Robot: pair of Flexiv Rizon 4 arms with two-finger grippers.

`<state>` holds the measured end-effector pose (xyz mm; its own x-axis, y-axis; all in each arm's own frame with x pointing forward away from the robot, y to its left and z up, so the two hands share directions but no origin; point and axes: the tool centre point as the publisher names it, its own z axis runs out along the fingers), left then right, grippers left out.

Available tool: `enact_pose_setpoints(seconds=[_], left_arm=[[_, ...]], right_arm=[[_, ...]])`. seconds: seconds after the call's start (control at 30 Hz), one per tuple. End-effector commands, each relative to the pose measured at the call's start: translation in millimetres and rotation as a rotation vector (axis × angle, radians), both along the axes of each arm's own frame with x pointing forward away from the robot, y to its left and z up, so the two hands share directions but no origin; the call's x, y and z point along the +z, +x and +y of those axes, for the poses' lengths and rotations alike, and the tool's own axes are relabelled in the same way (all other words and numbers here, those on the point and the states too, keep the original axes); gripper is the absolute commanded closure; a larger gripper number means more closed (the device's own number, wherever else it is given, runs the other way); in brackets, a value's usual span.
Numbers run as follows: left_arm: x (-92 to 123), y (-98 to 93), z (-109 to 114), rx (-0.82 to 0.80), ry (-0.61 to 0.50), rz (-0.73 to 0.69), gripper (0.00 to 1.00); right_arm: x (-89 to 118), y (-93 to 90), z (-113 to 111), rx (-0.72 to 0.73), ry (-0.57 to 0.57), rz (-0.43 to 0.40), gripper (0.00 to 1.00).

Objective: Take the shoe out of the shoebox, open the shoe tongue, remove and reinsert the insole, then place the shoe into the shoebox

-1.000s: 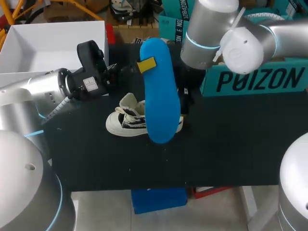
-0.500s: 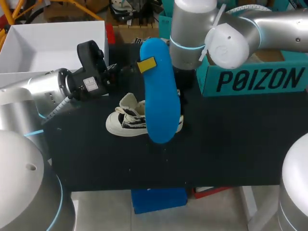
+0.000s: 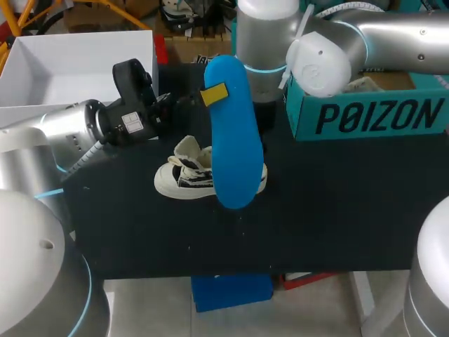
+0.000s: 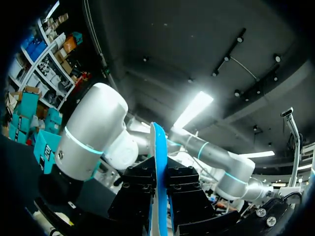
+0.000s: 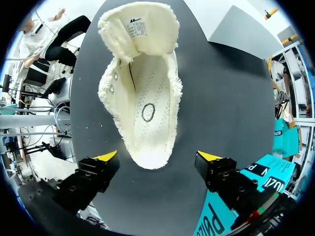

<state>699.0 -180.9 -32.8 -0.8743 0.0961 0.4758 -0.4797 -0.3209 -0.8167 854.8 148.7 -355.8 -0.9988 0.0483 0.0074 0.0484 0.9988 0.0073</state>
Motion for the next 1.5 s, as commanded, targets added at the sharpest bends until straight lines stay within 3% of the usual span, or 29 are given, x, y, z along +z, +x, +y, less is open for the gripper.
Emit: enact_pose_setpoints(seconds=[0.03,0.77,1.5], left_arm=[[0,-0.9,0,0.002,0.0,-0.001,1.0],[0,-0.9,0,0.002,0.0,-0.001,1.0],[0,-0.9,0,0.002,0.0,-0.001,1.0]], right_arm=[[1,-2.2,0,0.006,0.009,-0.005,0.0],[-4,-10.2,-20,0.013,0.299,-0.054,0.0],[-34,-14.1,-35,-0.049,0.671,-0.126,0.0]])
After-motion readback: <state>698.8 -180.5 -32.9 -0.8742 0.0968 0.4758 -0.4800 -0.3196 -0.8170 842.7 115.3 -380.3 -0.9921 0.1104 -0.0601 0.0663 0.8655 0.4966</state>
